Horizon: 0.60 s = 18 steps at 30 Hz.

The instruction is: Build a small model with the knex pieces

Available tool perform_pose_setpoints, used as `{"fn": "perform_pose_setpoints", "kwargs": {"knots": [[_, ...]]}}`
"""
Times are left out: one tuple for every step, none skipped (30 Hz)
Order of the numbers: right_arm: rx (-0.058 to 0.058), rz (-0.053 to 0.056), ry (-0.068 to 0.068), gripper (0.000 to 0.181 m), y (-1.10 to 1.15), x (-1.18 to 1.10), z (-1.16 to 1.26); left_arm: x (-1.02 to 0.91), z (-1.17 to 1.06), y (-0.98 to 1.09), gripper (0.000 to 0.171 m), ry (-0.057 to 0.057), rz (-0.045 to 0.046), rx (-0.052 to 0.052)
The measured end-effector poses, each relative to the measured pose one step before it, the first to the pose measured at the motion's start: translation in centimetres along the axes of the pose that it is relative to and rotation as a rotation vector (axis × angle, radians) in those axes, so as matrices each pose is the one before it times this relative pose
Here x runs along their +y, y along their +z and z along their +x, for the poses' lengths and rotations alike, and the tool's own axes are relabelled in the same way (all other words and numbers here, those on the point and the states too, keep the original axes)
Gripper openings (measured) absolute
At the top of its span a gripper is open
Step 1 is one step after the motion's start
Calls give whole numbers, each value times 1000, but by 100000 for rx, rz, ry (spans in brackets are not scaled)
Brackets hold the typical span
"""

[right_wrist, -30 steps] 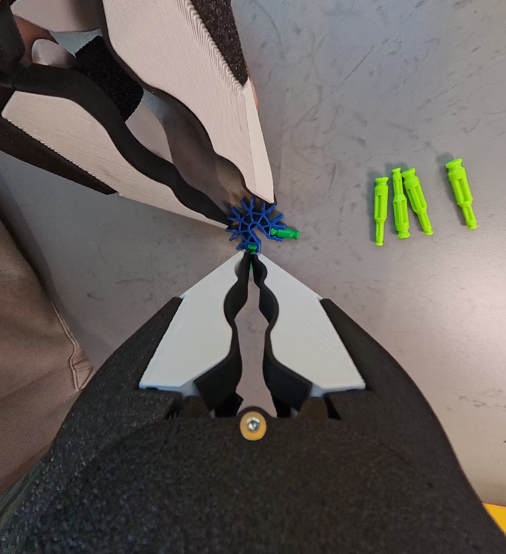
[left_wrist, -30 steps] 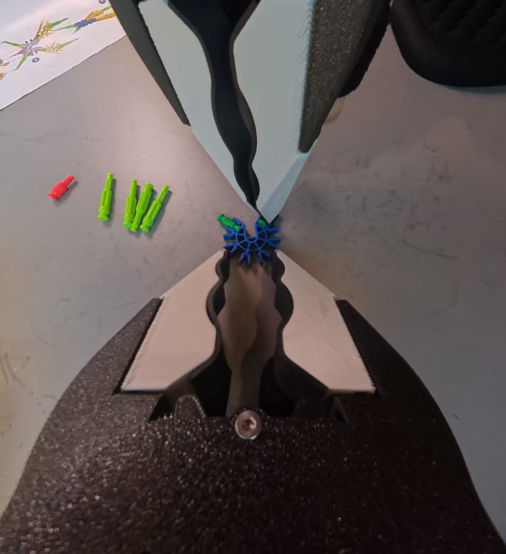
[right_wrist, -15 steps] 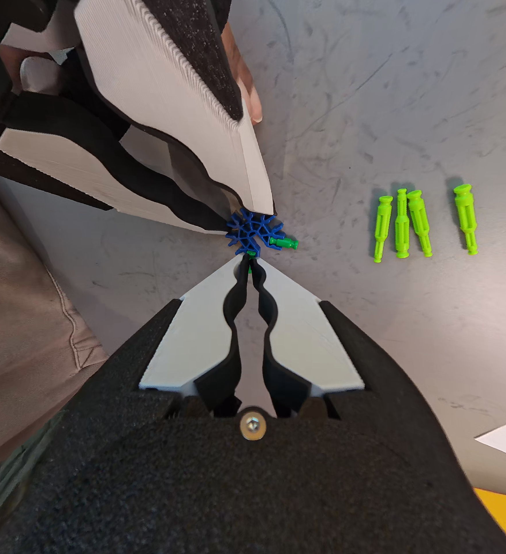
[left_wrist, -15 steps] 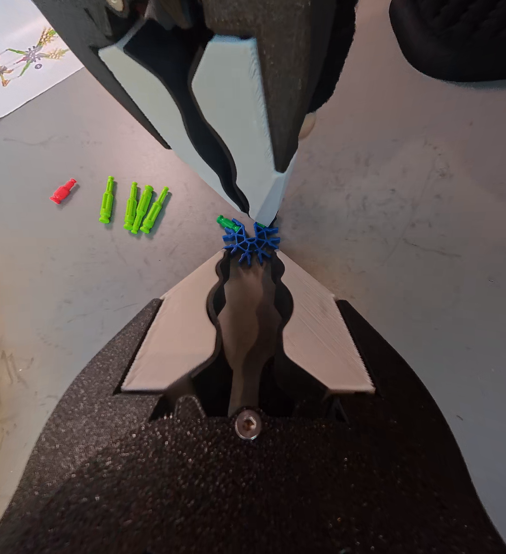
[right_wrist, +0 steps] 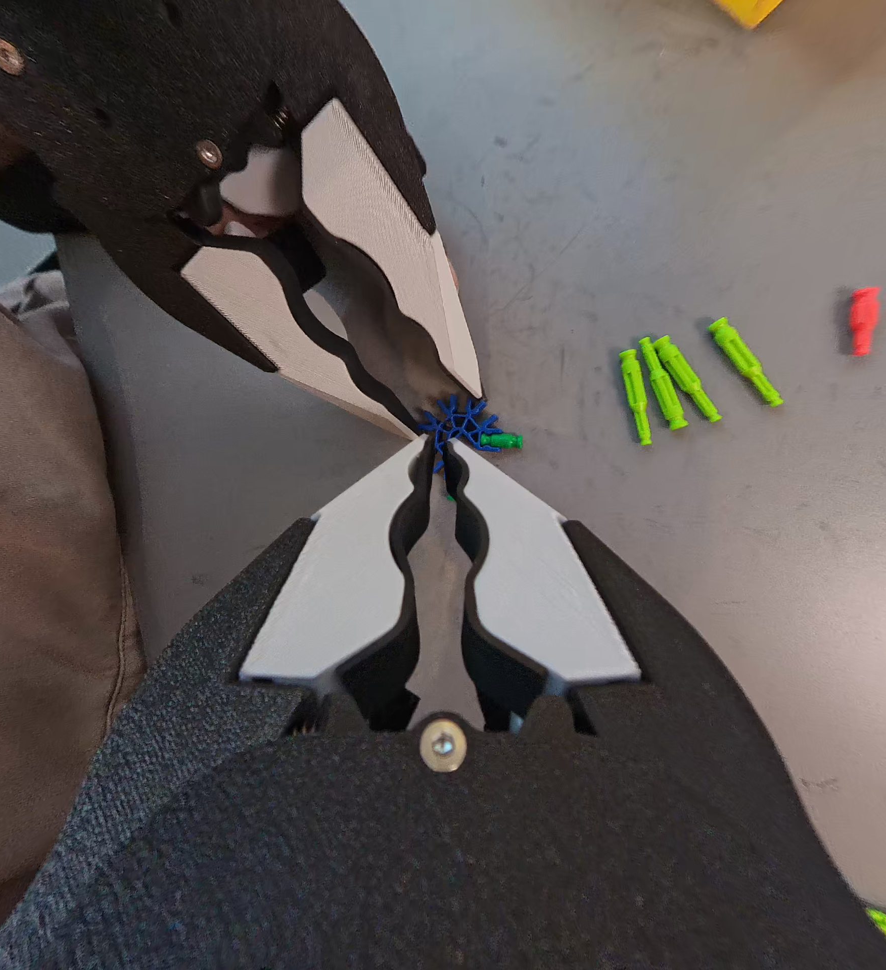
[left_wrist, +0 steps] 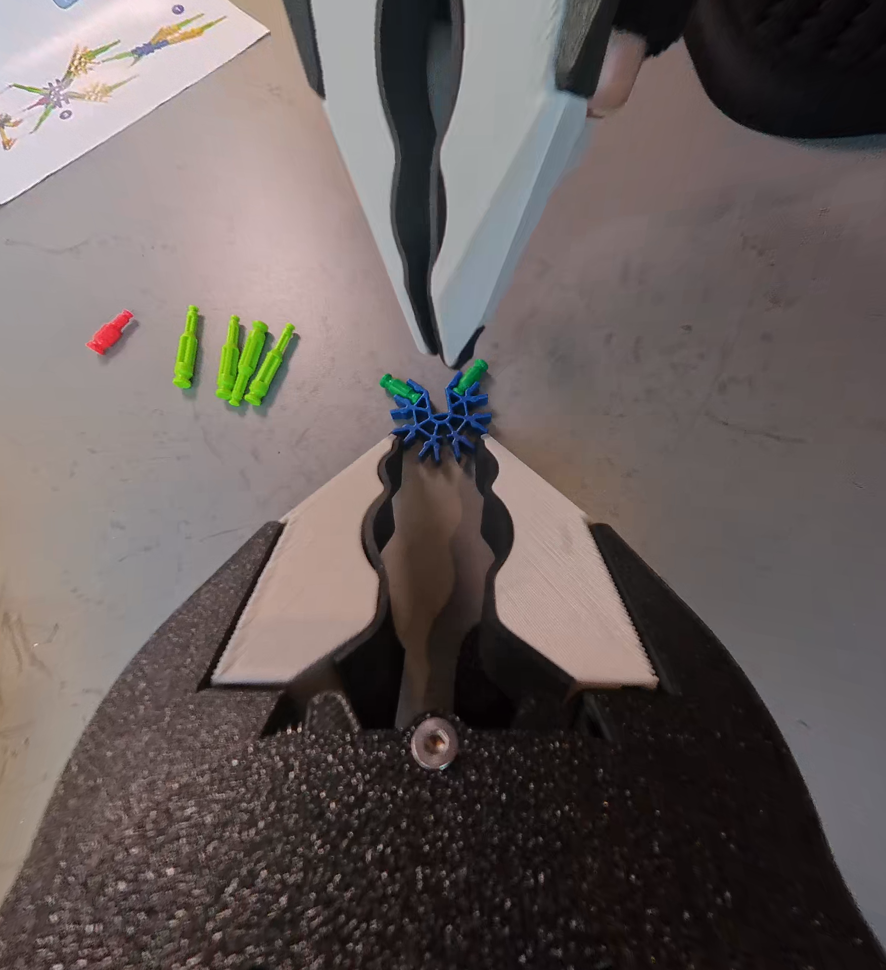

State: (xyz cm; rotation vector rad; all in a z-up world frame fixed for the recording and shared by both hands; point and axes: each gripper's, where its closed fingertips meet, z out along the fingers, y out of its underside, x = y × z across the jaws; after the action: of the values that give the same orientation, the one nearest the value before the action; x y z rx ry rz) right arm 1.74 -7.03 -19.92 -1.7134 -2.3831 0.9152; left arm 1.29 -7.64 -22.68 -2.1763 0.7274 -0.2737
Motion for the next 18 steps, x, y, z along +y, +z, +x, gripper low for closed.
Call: {"fn": "perform_pose_setpoints", "kwargs": {"knots": [[1726,7130,-1316,4,-563,-111,187,22,29,-43,28,42,80,811],[2087,5907,-2128,7,-446,78,166,29,21,-50,28,145,58,858],[2361,5886,-1687,10,-375,68,193,51,40,-57,28,328,10,841],[2561,4847,-917,13,-302,155,254,56,48,-61,28,505,-44,724],[3256,3028,-1336,16,-234,292,382,58,15,-82,28,916,-29,406],[3922,1737,-2414,20,-181,367,453,56,-17,-81,28,1220,142,186],[2918,1017,-2983,21,-131,291,281,47,-14,-71,28,842,164,254],[2203,817,-2916,22,-93,143,171,48,-14,-61,28,437,82,338],[1878,602,-2414,22,-42,28,207,38,-51,-50,29,180,110,188],[1364,539,-2168,23,7,-42,239,44,-123,-65,31,79,43,-218],[1176,1510,-2081,23,2,-223,272,41,-122,-64,33,287,68,-210],[312,1994,-1451,23,17,-279,218,45,-104,-58,34,265,129,-43],[-540,1222,-594,23,64,-173,188,39,-160,-55,36,-115,46,-337],[-464,781,-517,23,81,-95,224,39,-214,-55,38,-175,76,-591],[340,1479,-768,23,74,-182,292,61,-309,-72,37,-580,42,-1051],[770,1985,-345,22,34,-260,303,69,-284,-70,37,-950,-7,-590],[259,2334,585,22,-19,-317,158,45,-169,-89,36,-1114,160,288],[-734,2121,1322,21,-79,-277,-50,-27,-178,-110,35,-1008,540,66]]}}
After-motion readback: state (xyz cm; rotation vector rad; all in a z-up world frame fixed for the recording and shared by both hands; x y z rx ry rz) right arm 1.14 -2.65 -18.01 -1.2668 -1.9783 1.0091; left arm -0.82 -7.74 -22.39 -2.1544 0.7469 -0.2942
